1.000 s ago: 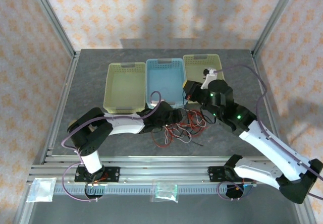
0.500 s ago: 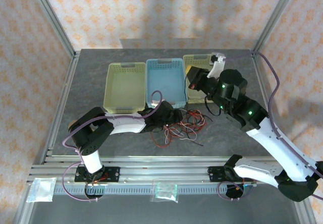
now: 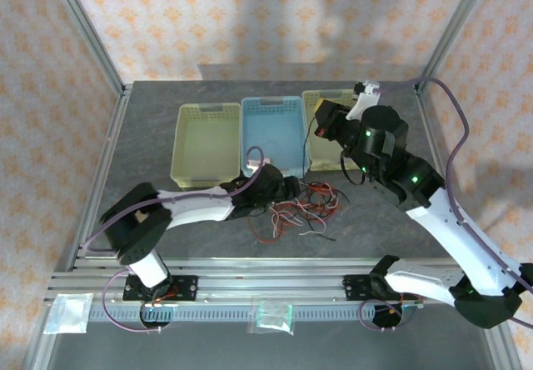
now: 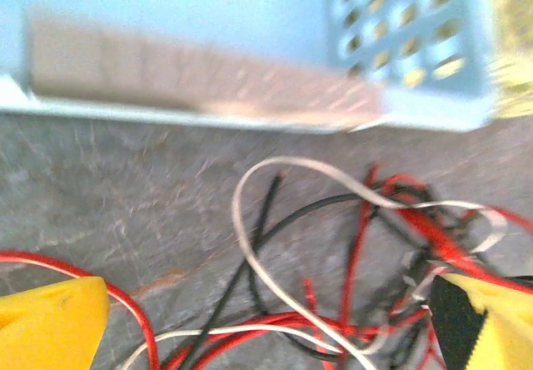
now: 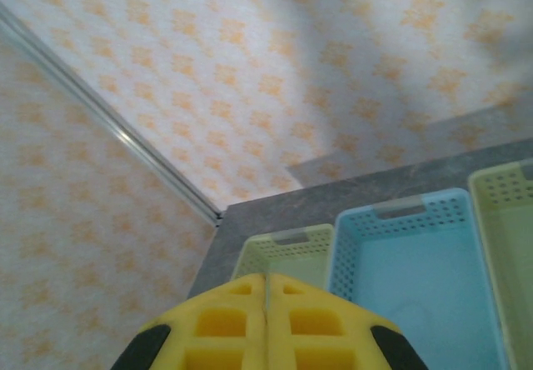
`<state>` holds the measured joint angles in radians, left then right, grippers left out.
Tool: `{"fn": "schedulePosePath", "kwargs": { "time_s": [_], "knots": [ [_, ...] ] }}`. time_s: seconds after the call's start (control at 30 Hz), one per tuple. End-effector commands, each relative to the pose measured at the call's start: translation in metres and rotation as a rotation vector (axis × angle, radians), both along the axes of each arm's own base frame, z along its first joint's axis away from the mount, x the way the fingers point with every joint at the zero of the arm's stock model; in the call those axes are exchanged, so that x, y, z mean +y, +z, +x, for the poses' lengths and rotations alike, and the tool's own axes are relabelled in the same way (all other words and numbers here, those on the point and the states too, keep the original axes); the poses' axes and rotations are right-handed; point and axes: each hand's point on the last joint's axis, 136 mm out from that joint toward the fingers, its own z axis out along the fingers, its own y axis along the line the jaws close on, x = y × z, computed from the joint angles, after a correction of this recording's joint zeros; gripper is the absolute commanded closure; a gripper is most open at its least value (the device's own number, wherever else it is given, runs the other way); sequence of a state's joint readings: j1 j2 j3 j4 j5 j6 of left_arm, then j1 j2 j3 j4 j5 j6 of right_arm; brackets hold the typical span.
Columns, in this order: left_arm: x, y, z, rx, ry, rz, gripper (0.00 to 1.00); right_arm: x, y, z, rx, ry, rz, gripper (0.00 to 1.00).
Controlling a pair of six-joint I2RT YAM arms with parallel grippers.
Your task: Untangle the cables
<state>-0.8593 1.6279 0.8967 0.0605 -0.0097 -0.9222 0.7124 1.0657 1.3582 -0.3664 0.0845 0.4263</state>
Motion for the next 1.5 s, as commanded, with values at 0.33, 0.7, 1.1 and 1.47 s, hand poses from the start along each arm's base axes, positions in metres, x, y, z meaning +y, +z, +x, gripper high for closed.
{"fn": "schedulePosePath", "kwargs": {
  "time_s": [0.33, 0.7, 1.1, 1.47],
  "knots": [
    [0.046, 0.151, -0.002, -0.482, -0.156, 0.004, 0.03, -0.008, -0.021, 0.034, 0.153, -0.03, 0.086, 1.0],
    [-0.024, 0.187, -0.025, -0.548, -0.441, -0.21, 0.01, 0.019, -0.033, 0.05, 0.226, 0.079, 0.058, 1.0],
    [-0.023, 0.174, 0.003, -0.542, -0.304, -0.157, 0.33, 0.029, -0.033, 0.048, 0.236, 0.129, 0.076, 1.0],
    [-0.028, 0.166, 0.004, -0.512, -0.323, -0.143, 0.82, 0.022, -0.04, 0.054, 0.238, 0.083, 0.04, 1.0]
  ]
}}
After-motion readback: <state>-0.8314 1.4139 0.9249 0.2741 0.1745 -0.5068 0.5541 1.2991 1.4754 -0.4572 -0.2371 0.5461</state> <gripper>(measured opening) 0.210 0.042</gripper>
